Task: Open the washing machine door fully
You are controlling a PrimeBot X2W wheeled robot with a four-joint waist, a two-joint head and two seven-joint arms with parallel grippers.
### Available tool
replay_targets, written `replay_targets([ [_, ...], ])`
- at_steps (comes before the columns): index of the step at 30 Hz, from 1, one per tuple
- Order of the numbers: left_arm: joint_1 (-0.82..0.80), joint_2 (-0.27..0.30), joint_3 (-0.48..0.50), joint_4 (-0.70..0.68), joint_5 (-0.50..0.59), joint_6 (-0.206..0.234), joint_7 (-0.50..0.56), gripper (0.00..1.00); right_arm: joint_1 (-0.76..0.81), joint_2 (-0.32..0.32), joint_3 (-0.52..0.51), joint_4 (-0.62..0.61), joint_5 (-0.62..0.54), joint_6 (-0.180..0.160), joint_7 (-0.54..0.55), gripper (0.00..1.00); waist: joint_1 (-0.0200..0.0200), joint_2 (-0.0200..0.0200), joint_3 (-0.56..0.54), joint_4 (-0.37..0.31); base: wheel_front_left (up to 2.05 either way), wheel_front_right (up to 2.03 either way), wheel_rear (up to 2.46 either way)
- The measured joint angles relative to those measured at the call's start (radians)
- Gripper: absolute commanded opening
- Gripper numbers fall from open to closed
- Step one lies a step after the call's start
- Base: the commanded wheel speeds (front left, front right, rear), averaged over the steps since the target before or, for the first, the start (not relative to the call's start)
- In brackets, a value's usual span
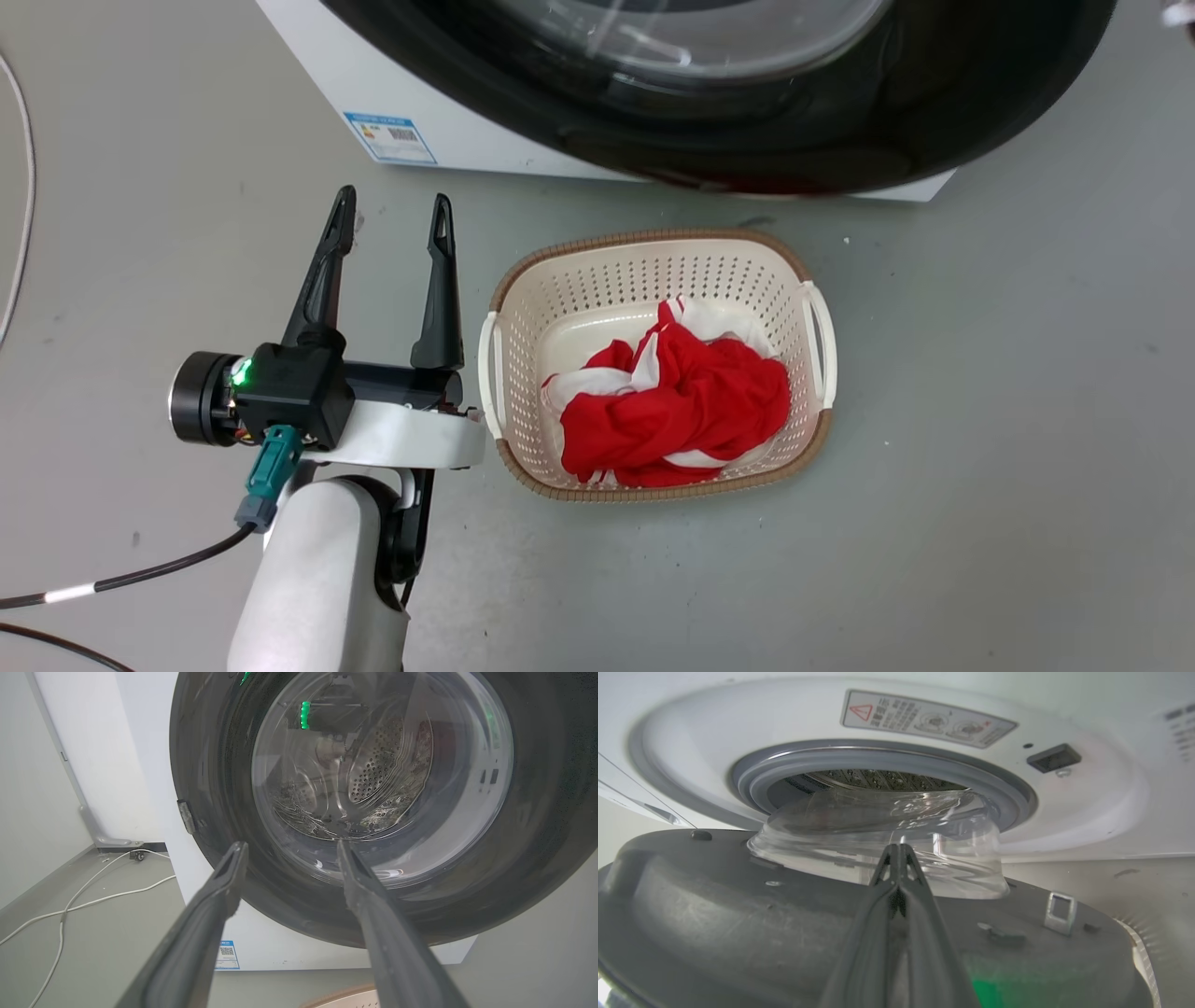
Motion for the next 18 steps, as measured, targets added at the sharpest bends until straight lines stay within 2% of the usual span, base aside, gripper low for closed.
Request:
replay_targets([
  [10,0.042,0.000,0.011,0.031,0.005,-0.014,0.000,1.00,0.158,0.040,-0.010,-0.062,0.068,0.000,0.157,0.00,0.0000,0.0000,-0.103,-0.019,0.00,0.00,0.00],
  [18,0.076,0.000,0.013,0.054,0.017,-0.031,0.000,1.00,0.285,0.098,-0.016,-0.136,0.112,0.000,0.218,0.00,0.0000,0.0000,-0.187,-0.040,0.00,0.00,0.00],
])
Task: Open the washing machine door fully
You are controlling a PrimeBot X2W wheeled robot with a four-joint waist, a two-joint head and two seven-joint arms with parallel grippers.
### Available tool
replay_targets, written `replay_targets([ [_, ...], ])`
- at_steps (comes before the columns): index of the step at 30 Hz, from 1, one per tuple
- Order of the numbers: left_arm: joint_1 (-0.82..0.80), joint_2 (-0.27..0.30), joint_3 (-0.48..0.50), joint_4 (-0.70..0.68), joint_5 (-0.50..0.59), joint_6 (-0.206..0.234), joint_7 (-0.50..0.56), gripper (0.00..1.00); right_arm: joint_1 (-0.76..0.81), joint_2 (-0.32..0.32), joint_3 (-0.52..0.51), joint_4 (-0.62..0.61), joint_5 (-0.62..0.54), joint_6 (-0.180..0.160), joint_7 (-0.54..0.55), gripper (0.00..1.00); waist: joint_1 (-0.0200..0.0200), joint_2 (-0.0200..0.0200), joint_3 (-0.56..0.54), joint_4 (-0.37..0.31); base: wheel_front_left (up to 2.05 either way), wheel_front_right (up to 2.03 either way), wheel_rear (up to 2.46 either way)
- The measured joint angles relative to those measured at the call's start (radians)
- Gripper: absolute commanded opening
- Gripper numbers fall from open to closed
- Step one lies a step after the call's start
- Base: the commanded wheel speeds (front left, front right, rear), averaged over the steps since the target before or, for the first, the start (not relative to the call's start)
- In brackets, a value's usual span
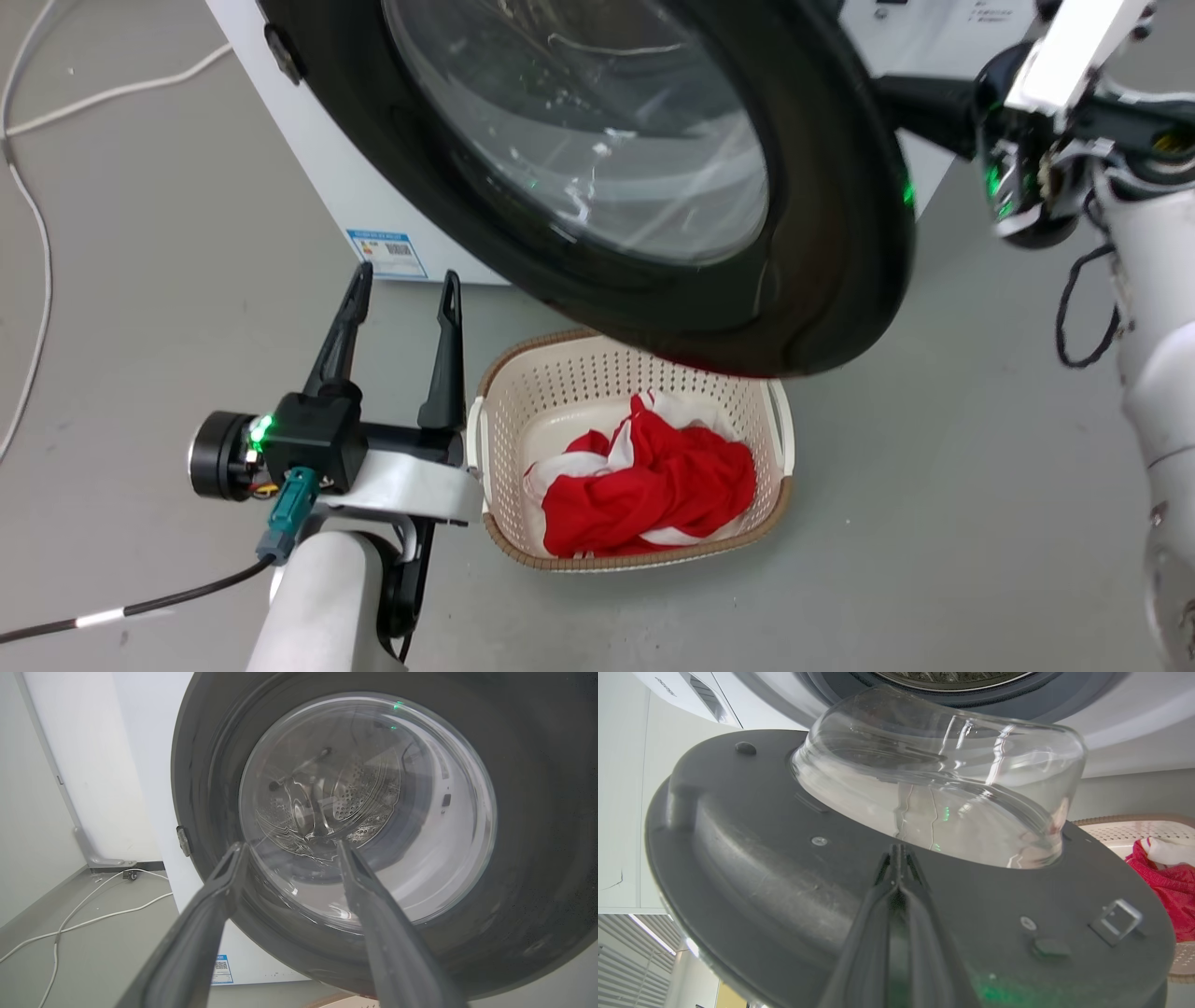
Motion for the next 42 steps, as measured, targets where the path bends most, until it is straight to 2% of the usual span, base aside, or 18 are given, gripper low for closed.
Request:
replay_targets([
  [14,0.089,0.000,-0.011,0.034,0.000,-0.018,0.000,1.00,0.226,0.105,0.047,-0.157,0.063,0.000,0.110,0.00,0.0000,0.0000,-0.120,-0.022,0.00,0.00,0.00],
  [25,0.104,0.000,-0.028,0.041,-0.013,-0.017,0.000,1.00,0.343,0.117,0.134,-0.280,0.147,0.000,0.157,0.00,-0.0001,0.0001,-0.141,-0.024,0.00,0.00,0.00],
  [34,0.109,0.000,-0.029,0.041,-0.019,-0.015,0.000,1.00,0.416,0.119,0.294,-0.392,0.263,0.000,0.129,0.00,-0.0001,0.0001,-0.148,-0.035,0.00,0.00,0.00],
  [39,0.109,0.000,-0.028,0.040,-0.020,-0.013,0.000,1.00,0.436,0.120,0.347,-0.429,0.296,0.000,0.095,0.00,0.0000,0.0000,-0.145,-0.039,0.00,0.00,0.00],
  [42,0.111,0.000,-0.024,0.038,-0.021,-0.007,0.000,1.00,0.450,0.121,0.343,-0.451,0.295,0.000,0.044,0.00,-0.0001,0.0000,-0.145,-0.041,0.00,0.00,0.00],
])
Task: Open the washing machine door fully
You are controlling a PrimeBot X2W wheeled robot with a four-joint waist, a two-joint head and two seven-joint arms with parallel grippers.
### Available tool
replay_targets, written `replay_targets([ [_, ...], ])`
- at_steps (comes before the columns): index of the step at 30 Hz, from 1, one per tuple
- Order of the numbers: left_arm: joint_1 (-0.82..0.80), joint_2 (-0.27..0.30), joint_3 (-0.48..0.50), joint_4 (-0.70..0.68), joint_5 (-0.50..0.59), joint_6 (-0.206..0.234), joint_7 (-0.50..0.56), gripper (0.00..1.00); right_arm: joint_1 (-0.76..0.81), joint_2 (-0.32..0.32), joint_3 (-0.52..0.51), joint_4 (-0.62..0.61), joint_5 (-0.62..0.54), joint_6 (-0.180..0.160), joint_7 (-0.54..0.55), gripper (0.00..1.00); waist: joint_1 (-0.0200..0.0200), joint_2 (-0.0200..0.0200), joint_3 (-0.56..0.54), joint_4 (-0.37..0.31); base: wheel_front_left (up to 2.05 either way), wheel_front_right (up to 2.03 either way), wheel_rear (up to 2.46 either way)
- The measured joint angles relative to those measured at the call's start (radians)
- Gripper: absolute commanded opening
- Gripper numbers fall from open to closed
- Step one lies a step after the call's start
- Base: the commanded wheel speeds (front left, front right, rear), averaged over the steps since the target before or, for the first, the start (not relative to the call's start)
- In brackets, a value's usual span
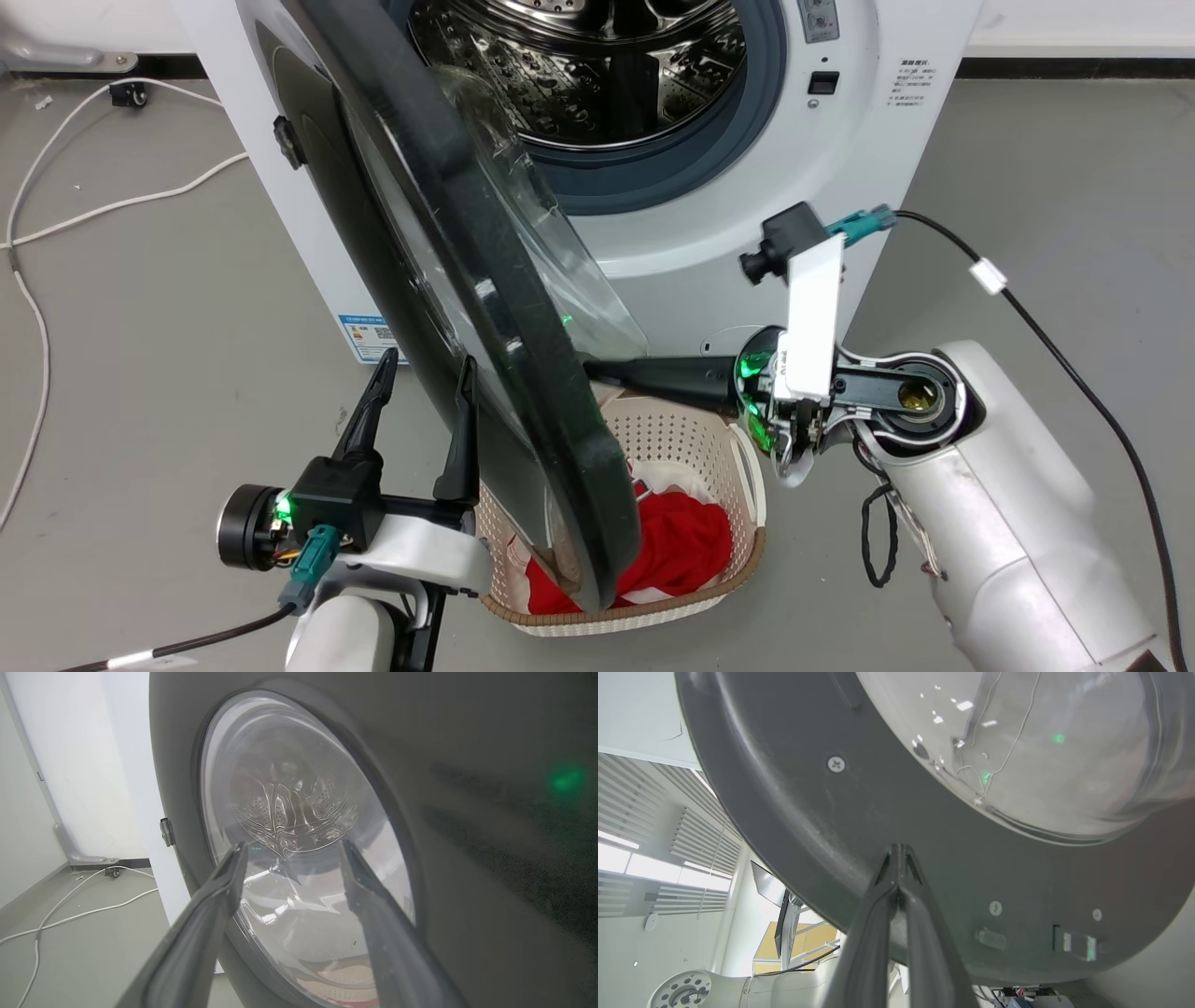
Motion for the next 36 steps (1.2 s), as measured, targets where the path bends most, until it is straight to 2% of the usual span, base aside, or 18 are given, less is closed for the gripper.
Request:
replay_targets([
  [3,0.007,0.000,0.004,-0.002,-0.006,0.003,0.000,1.00,0.021,0.000,-0.039,-0.041,-0.019,0.000,-0.100,0.00,0.0000,0.0000,-0.001,-0.002,0.00,0.00,0.00],
  [10,0.027,0.000,0.019,-0.005,-0.011,0.014,0.000,1.00,0.140,-0.030,-0.199,-0.145,-0.061,0.000,-0.391,0.00,0.0001,0.0000,-0.015,-0.009,0.00,0.00,0.00],
  [19,0.068,0.000,0.058,-0.005,-0.004,0.011,0.000,1.00,0.411,-0.048,-0.372,-0.276,-0.038,0.000,-0.603,0.00,0.0000,0.0000,-0.044,-0.024,0.00,0.00,0.00],
  [20,0.070,0.000,0.061,-0.004,0.000,0.008,0.000,1.00,0.440,-0.048,-0.384,-0.290,-0.044,0.000,-0.626,0.17,0.0000,0.0000,-0.047,-0.026,0.00,0.00,0.00],
  [21,0.074,0.000,0.064,-0.002,0.004,0.007,0.000,1.00,0.469,-0.046,-0.399,-0.302,-0.045,0.000,-0.648,0.44,0.0001,0.0000,-0.052,-0.028,0.00,0.00,0.00],
  [22,0.079,0.000,0.065,-0.001,0.004,0.004,0.000,1.00,0.497,-0.045,-0.413,-0.318,-0.045,0.000,-0.669,0.78,0.0000,0.0000,-0.056,-0.029,0.00,0.00,0.00],
  [23,0.082,0.000,0.067,0.000,0.004,0.002,0.000,1.00,0.523,-0.043,-0.424,-0.337,-0.052,0.000,-0.695,1.00,0.0000,0.0000,-0.059,-0.029,0.00,0.00,0.00],
  [25,0.083,0.000,0.072,0.000,0.004,0.002,0.000,1.00,0.565,-0.036,-0.444,-0.373,-0.070,0.000,-0.749,1.00,0.0000,0.0000,-0.064,-0.030,0.00,0.00,0.00],
  [29,0.092,0.000,0.078,0.000,0.004,0.003,0.000,1.00,0.644,-0.030,-0.453,-0.411,-0.177,0.000,-0.868,1.00,0.0001,0.0000,-0.072,-0.034,0.00,0.00,0.00],
  [32,0.100,0.000,0.082,-0.001,0.003,0.004,0.000,1.00,0.666,-0.027,-0.451,-0.432,-0.291,0.000,-0.959,1.00,0.0000,0.0000,-0.076,-0.040,0.00,0.00,0.00],
  [36,0.100,0.000,0.085,-0.001,0.003,0.004,0.000,1.00,0.676,-0.040,-0.453,-0.452,-0.535,0.000,-1.090,1.00,0.0000,0.0000,-0.078,-0.046,0.00,0.00,0.00],
])
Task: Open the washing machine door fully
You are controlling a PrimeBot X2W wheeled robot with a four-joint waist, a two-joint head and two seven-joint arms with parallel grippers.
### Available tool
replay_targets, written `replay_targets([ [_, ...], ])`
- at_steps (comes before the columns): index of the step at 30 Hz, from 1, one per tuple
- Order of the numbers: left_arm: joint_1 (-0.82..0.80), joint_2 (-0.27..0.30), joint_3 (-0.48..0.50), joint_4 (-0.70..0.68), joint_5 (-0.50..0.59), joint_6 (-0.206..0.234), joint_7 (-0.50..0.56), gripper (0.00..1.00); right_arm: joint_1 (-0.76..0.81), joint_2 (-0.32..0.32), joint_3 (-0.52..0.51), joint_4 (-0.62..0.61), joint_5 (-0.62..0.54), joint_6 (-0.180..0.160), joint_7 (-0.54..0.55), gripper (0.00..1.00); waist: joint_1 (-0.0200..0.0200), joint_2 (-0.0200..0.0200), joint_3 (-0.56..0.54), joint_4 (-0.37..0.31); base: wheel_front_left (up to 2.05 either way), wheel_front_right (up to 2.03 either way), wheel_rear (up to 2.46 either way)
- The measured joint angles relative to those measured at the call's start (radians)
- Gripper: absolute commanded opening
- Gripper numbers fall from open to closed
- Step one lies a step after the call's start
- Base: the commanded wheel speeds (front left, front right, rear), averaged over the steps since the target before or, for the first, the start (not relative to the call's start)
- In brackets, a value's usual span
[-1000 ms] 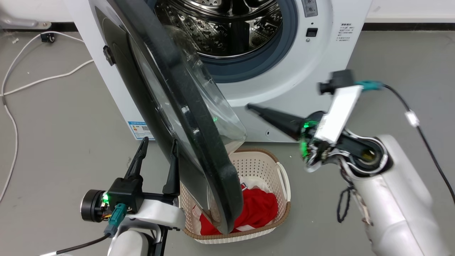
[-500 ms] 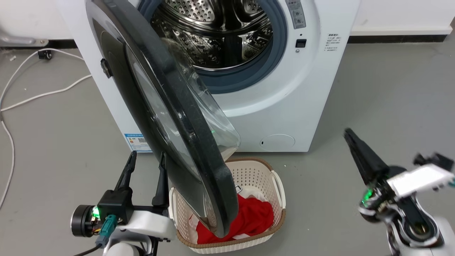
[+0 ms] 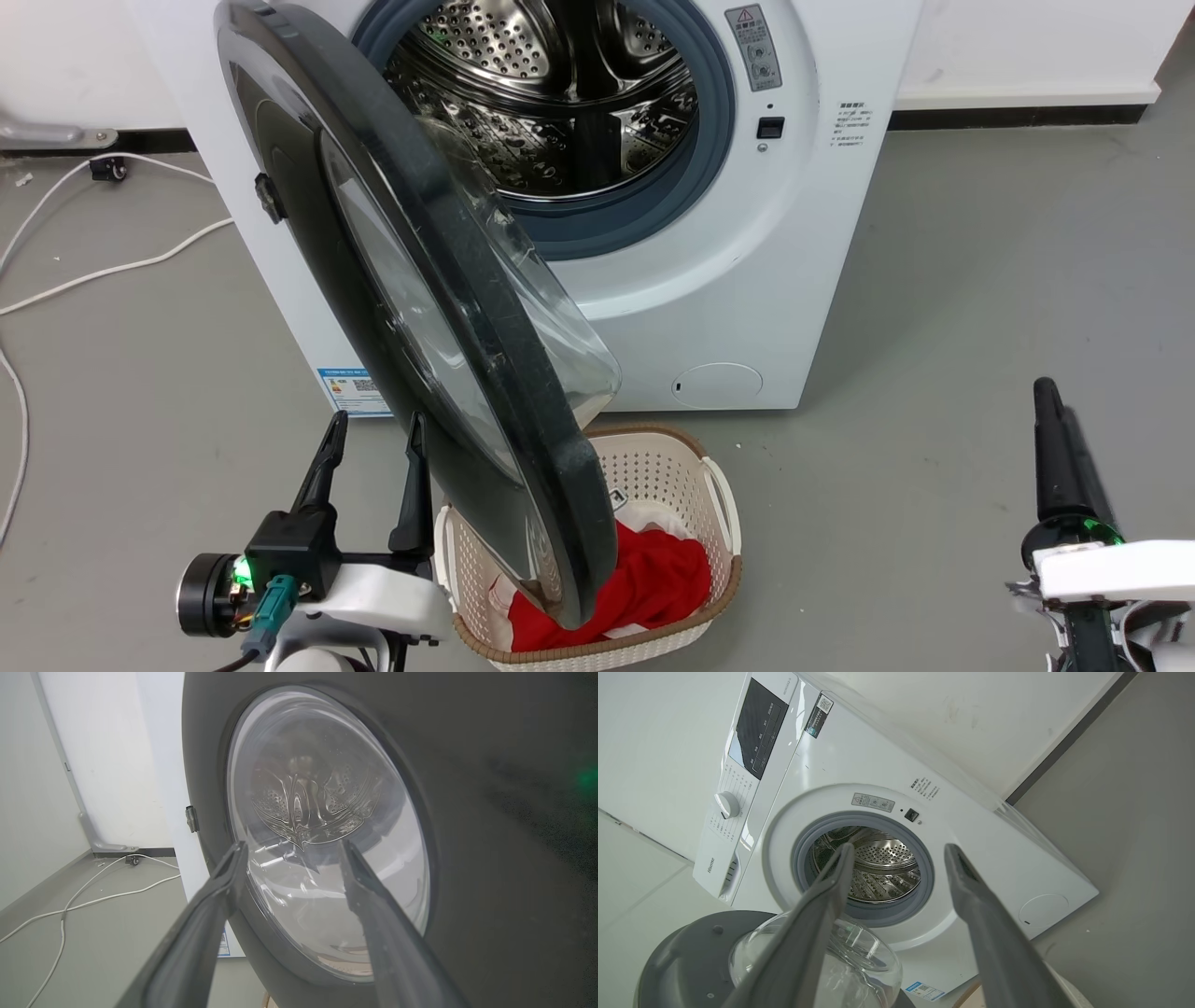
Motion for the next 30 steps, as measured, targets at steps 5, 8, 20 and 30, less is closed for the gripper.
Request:
replay_targets([
  [5,0.000,0.000,0.002,-0.001,0.000,0.000,0.000,1.00,-0.004,-0.008,-0.031,-0.036,-0.372,0.000,-0.086,1.00,0.0000,0.0000,0.000,-0.003,0.00,0.00,0.00],
  [8,0.000,0.000,0.004,-0.002,-0.001,0.003,0.000,1.00,-0.008,0.015,-0.052,-0.106,-0.588,0.000,-0.101,1.00,0.0000,0.0000,0.004,-0.004,0.00,0.00,0.00],
  [20,-0.001,0.000,0.013,-0.005,0.004,0.003,0.000,1.00,0.072,0.039,0.007,-0.202,-1.006,0.000,-0.071,1.00,0.0001,-0.0001,0.008,-0.005,0.00,0.00,0.00],
  [30,-0.005,0.000,0.014,-0.007,0.012,-0.005,0.000,1.00,0.084,0.041,0.018,-0.090,-1.002,0.000,-0.098,1.00,0.0001,0.0000,0.011,-0.004,0.00,0.00,0.00],
])
